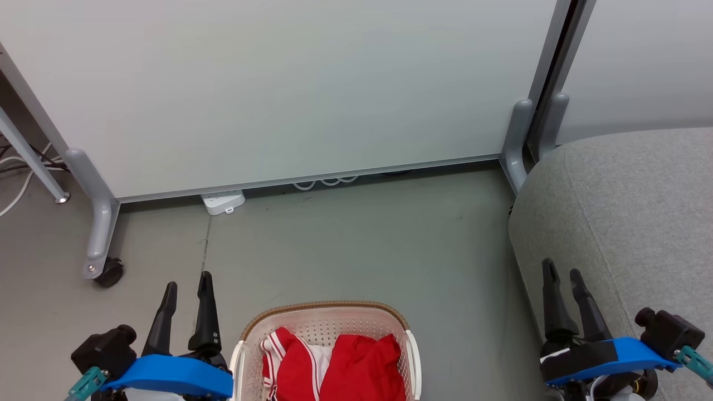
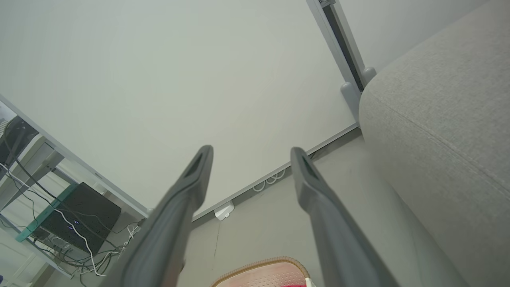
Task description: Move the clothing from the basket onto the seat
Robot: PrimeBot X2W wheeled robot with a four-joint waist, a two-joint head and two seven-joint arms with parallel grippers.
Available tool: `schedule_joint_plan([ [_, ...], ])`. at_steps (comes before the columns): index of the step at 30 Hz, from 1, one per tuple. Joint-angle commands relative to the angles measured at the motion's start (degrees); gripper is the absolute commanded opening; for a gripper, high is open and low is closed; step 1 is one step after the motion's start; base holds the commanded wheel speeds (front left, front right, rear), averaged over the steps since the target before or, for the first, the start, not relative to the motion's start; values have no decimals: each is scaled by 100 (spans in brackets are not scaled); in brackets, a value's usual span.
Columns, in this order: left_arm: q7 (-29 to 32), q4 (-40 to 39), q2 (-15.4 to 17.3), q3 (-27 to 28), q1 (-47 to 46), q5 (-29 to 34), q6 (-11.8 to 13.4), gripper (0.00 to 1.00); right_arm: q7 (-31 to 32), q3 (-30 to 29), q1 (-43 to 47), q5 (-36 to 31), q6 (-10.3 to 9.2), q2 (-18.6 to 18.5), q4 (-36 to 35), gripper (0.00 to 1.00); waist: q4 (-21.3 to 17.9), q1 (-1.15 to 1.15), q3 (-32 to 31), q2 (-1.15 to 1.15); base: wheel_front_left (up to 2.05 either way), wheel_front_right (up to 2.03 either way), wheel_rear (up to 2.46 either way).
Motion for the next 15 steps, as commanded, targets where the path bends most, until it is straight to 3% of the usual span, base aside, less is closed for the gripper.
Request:
schedule_joint_plan([
  [1, -57, -27, 48, -30, -141, 177, 5, 100, -57, 24, -137, -166, 0, -24, -25, 100, 2, 0, 2, 0, 0, 0, 0],
  [15, -251, 38, 54, -170, -168, 980, 60, 100, -251, 84, -155, -911, 0, -27, 43, 100, 23, 0, 11, 0, 0, 0, 0],
])
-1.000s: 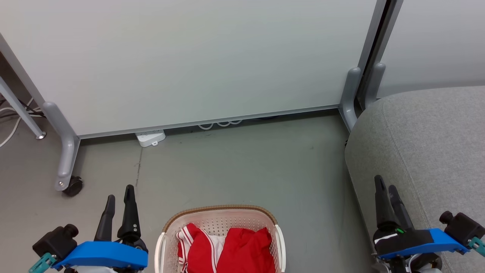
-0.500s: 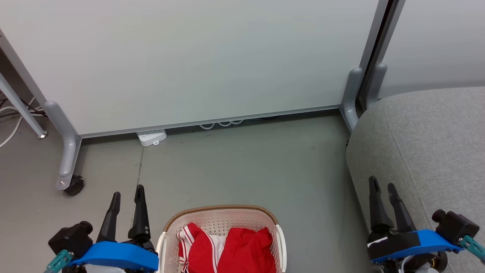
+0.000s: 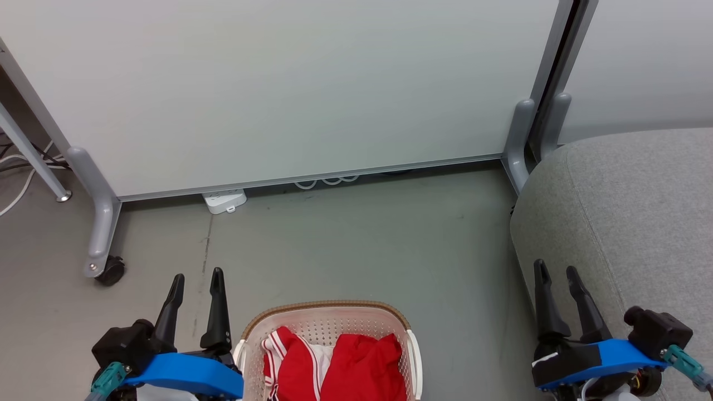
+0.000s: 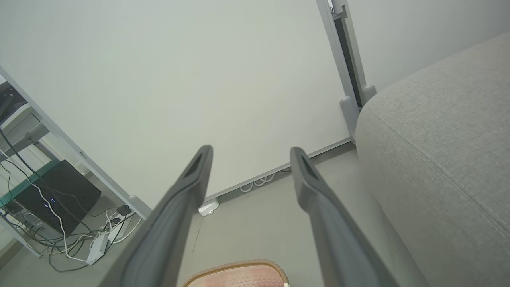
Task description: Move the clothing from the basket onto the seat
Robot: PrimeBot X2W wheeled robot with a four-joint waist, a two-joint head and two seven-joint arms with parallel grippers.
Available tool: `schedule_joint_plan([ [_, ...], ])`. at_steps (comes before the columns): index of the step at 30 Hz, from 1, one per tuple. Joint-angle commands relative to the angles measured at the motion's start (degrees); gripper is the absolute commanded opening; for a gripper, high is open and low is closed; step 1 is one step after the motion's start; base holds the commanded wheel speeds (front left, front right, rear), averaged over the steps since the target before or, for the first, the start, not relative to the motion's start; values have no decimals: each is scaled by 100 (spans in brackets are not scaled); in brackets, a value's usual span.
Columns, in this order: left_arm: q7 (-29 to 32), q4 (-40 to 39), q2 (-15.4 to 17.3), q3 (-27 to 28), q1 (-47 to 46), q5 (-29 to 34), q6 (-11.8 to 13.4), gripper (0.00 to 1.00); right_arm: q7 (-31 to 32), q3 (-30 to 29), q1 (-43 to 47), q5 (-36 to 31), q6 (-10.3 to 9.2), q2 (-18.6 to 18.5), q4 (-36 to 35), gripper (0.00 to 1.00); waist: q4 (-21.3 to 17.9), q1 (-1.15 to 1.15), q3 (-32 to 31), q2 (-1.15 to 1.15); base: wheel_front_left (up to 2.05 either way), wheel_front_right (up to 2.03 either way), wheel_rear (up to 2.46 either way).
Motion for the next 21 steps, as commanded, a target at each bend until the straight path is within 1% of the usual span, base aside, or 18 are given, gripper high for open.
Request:
schedule_joint_plan([
  [1, -56, -16, 38, -21, -94, 155, 16, 100, -58, 23, -137, -151, 0, -25, -15, 100, 4, 0, -1, 0, 0, 0, 0],
  [21, -296, 44, 49, -191, -135, 1013, 75, 100, -293, 106, -149, -1080, -1, -28, 115, 100, 47, 0, 15, 0, 0, 0, 0],
])
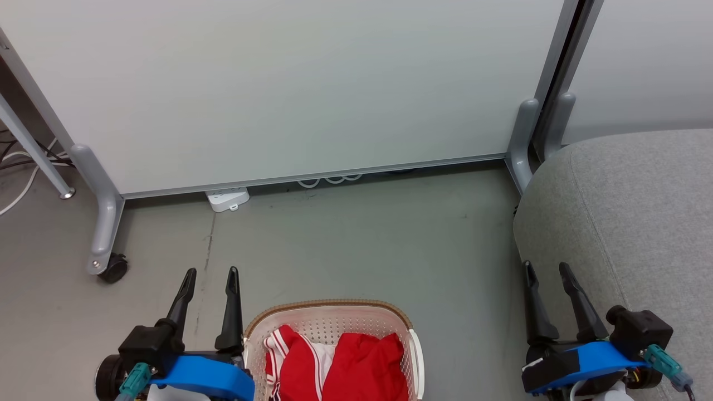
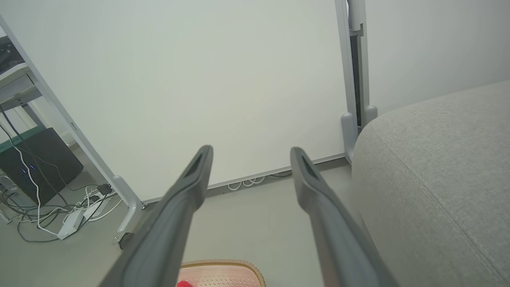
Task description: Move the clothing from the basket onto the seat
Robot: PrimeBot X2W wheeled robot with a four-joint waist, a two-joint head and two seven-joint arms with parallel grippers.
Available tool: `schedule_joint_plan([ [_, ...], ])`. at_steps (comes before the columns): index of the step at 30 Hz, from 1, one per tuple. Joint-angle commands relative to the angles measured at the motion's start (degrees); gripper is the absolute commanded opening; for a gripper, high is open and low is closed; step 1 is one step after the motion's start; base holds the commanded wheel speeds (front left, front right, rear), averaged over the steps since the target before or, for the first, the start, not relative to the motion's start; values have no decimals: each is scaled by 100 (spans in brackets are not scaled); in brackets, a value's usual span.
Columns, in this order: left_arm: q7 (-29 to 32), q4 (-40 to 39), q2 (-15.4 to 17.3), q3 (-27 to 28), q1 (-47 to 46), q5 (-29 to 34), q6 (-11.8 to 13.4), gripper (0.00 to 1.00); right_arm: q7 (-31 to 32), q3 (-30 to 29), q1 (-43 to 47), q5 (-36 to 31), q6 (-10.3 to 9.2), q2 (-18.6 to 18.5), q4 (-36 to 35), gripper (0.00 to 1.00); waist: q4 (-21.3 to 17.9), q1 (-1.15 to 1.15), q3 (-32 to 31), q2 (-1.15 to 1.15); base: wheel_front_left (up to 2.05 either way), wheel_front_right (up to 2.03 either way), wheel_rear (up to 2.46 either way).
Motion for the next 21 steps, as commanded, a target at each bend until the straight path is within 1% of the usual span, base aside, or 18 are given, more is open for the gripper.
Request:
schedule_joint_plan([
  [1, -56, -6, 39, -20, -92, 150, 29, 100, -53, 23, -99, -142, -1, -25, 9, 100, 4, 0, 2, 0, 0, 0, 0],
  [17, -225, 75, 45, -111, -98, 753, 73, 100, -213, 85, -113, -782, -1, -25, 229, 100, 28, 0, 3, 0, 0, 0, 0],
  [21, -223, 98, 45, -112, -80, 738, 75, 100, -219, 77, -124, -791, -1, -25, 299, 100, 31, 0, 0, 0, 0, 0, 0],
])
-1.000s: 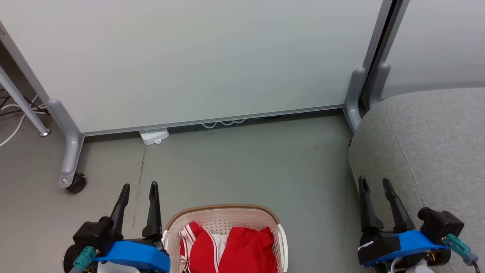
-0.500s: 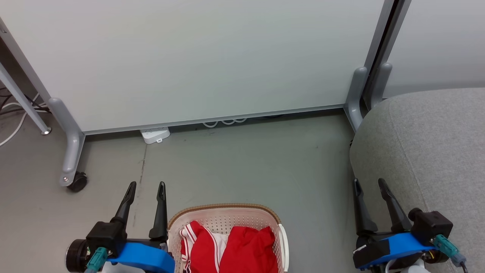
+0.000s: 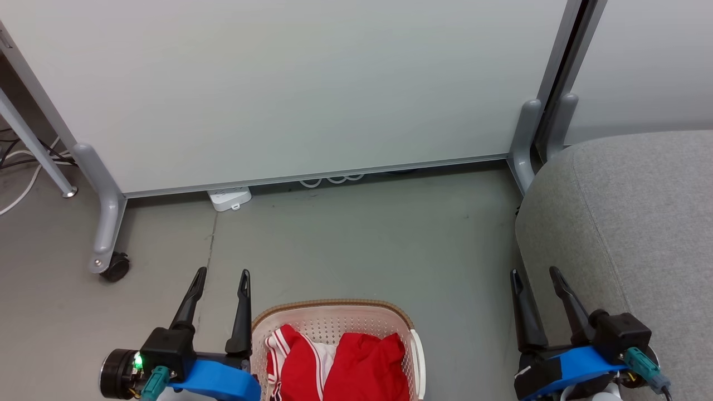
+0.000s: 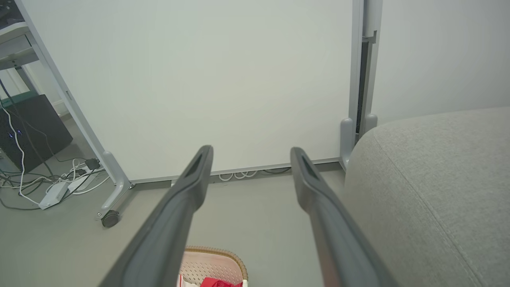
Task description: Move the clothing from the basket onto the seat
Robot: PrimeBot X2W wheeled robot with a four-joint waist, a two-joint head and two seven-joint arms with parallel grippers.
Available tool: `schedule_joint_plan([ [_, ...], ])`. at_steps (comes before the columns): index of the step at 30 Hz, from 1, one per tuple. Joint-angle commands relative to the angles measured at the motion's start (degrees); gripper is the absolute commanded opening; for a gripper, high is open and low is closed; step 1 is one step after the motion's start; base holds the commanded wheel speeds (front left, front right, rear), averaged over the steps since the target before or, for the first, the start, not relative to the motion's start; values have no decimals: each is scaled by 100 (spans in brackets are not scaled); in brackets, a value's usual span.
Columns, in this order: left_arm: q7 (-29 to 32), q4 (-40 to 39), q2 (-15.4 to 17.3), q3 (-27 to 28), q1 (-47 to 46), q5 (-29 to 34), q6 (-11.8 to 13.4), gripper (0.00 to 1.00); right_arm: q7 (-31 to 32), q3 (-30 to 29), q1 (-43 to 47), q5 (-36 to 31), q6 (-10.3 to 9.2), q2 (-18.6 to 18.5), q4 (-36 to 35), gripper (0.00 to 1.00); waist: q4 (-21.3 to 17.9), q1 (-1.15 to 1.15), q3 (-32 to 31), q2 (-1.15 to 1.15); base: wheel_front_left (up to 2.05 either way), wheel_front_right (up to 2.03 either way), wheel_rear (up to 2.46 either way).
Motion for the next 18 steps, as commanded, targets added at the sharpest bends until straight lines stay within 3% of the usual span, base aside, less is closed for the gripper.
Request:
schedule_joint_plan([
  [1, -28, 16, 32, 6, -51, 5, 25, 100, -31, 2, -66, -17, -2, -19, 24, 100, 0, 0, 0, 0, 0, 0, 0],
  [18, -28, 101, 32, 12, -67, -37, 19, 100, -31, -16, -98, 1, -2, -19, 121, 100, 5, 0, 23, 0, 0, 0, 0],
])
